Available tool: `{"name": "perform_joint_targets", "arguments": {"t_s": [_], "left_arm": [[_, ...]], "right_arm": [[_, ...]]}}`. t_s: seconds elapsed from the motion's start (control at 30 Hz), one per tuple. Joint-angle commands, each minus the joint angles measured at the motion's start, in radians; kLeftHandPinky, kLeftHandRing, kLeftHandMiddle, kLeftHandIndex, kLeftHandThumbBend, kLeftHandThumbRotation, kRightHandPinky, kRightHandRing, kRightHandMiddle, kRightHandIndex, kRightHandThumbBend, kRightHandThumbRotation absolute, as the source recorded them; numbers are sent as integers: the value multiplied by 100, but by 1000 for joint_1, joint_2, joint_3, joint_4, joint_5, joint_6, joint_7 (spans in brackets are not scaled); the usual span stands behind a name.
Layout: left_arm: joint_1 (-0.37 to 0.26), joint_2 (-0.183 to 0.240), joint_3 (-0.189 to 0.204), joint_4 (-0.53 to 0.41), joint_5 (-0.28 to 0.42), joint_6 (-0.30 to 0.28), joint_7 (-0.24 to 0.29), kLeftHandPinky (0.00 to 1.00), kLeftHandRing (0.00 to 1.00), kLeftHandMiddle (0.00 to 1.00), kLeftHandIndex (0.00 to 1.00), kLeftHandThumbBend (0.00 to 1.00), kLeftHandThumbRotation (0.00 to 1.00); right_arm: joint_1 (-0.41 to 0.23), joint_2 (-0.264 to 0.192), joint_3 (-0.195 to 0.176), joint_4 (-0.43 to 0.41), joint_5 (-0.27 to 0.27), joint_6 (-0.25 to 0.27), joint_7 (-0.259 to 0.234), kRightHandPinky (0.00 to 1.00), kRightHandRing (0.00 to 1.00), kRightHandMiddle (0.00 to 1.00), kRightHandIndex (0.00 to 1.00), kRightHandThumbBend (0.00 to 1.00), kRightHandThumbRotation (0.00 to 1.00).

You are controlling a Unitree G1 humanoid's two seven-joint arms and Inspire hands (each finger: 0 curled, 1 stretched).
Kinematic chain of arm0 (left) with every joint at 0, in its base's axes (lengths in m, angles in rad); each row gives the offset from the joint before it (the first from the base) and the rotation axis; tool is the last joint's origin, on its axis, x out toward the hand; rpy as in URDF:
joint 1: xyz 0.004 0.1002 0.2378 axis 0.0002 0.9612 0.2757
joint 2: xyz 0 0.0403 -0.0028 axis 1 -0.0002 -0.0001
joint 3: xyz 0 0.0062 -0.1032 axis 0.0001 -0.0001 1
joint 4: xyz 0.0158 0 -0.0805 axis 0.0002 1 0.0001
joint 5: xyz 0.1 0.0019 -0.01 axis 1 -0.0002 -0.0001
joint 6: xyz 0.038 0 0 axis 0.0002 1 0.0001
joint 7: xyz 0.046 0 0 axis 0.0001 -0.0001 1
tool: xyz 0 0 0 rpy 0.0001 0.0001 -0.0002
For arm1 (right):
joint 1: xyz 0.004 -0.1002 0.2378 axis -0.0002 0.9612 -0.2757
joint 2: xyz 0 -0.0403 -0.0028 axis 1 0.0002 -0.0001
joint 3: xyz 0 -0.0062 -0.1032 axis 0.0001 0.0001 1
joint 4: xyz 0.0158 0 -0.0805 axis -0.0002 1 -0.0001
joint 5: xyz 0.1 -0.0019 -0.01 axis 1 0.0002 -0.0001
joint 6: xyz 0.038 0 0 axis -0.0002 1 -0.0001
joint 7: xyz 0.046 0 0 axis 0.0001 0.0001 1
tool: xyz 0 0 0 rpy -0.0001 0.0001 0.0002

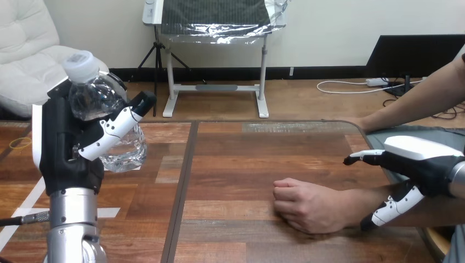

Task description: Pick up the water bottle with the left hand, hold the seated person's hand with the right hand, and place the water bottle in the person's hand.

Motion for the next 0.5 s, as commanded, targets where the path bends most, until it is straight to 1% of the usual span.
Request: {"name": "perform_joint_targets", "arguments": {"t_s": [0.0, 0.13, 0.33, 0.47], "left_arm": [[-48, -1, -5, -34, -19, -15, -14, 16, 22, 28, 31, 67, 0], [-48, -2, -5, -32, -16, -15, -15, 16, 22, 27, 31, 67, 0], [-49, -2, -3, -23, -23, -22, -25, 17, 22, 27, 31, 67, 0], [-46, -4, -4, -29, -26, -13, -26, 17, 22, 28, 31, 67, 0]], "right_arm": [[-49, -19, 31, 44, -44, -9, -46, 97, 95, 95, 92, 100, 43], [-55, -13, 43, 59, -58, -15, -58, 99, 95, 95, 92, 100, 43], [-66, -6, 65, 72, -76, -20, -59, 100, 96, 96, 93, 100, 43], [-73, 0, 82, 84, -91, -22, -58, 100, 95, 96, 93, 100, 43]]}}
